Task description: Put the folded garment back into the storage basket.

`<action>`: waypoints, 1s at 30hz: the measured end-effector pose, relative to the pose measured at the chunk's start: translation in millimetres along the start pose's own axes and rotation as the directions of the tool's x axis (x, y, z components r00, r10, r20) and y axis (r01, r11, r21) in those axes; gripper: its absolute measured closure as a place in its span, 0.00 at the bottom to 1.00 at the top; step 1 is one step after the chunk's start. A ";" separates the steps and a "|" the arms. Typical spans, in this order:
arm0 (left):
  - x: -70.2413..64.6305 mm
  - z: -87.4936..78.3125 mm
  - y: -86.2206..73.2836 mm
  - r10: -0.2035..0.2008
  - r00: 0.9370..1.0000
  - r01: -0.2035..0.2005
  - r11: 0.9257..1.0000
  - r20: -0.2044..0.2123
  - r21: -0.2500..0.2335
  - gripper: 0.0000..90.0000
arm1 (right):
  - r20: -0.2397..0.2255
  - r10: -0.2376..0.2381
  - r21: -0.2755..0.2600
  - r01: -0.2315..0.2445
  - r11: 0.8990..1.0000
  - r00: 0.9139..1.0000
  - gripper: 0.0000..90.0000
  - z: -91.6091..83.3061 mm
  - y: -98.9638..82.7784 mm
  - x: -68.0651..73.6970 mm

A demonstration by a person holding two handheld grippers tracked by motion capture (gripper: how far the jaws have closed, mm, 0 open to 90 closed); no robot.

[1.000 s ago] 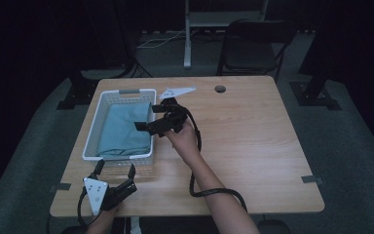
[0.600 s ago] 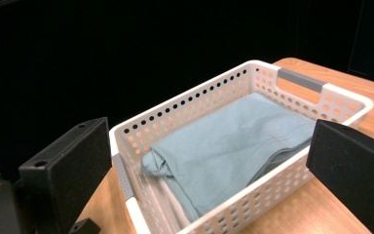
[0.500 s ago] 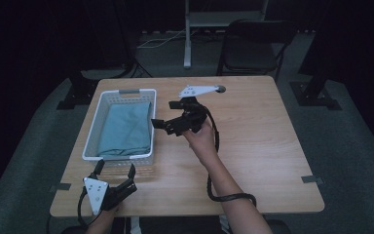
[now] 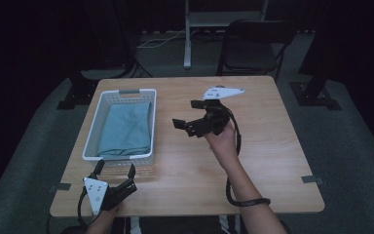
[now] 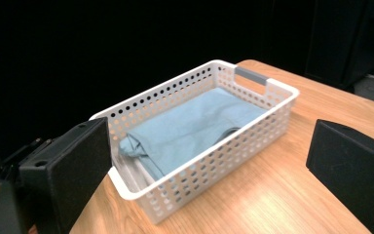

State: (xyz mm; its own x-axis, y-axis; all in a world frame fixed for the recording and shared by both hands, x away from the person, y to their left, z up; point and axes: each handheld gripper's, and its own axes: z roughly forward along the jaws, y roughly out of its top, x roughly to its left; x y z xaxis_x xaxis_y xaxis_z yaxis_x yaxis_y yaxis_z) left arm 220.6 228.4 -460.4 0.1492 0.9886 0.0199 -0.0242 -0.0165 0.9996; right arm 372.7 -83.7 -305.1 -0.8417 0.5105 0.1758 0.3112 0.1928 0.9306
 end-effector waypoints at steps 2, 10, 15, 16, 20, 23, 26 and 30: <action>-0.1 0.1 0.0 -0.001 1.000 0.001 1.000 0.000 -0.001 0.05 | 0.015 0.005 -0.012 -0.004 1.000 1.000 0.03 -9.4 -2.0 -2.2; -0.1 0.0 -0.1 -0.001 1.000 0.001 1.000 -0.001 -0.003 0.05 | 0.078 0.004 -0.052 0.000 0.999 0.997 0.03 -40.8 -8.1 -7.3; -0.1 0.0 -0.1 -0.001 1.000 0.001 1.000 -0.001 -0.003 0.05 | 0.122 0.012 -0.079 -0.002 0.997 0.992 0.04 -62.3 -16.5 -11.3; -0.1 -0.1 -0.1 -0.001 1.000 0.001 1.000 -0.002 -0.003 0.05 | 0.134 0.012 -0.083 -0.001 0.997 0.991 0.04 -66.3 -18.6 -11.7; -0.1 -0.1 -0.1 -0.001 1.000 0.001 1.000 -0.004 -0.003 0.05 | 0.192 0.000 -0.073 0.014 0.997 0.981 0.03 -81.7 -28.1 -13.9; -0.1 -0.1 0.0 0.001 1.000 -0.001 1.000 -0.005 0.000 0.05 | 0.204 0.025 -0.092 -0.006 0.996 0.979 0.04 -94.6 -34.7 -17.2; -0.1 -0.1 0.0 0.001 1.000 -0.001 1.000 -0.005 0.000 0.05 | 0.229 0.035 -0.104 -0.011 0.995 0.973 0.04 -105.8 -40.3 -19.6; -0.3 0.2 0.0 0.001 1.000 -0.001 1.000 -0.010 0.000 0.05 | 0.255 0.054 -0.133 -0.020 0.991 0.965 0.04 -116.9 -49.1 -19.5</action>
State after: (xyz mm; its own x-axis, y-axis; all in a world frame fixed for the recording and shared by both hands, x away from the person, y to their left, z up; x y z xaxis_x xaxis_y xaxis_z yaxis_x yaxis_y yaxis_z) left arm 220.7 228.1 -460.3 0.1393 0.9900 0.0207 -0.0239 -0.0175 0.9996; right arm 322.3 -201.1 -316.6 -0.6832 0.7170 0.1381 0.2666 0.0689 0.9613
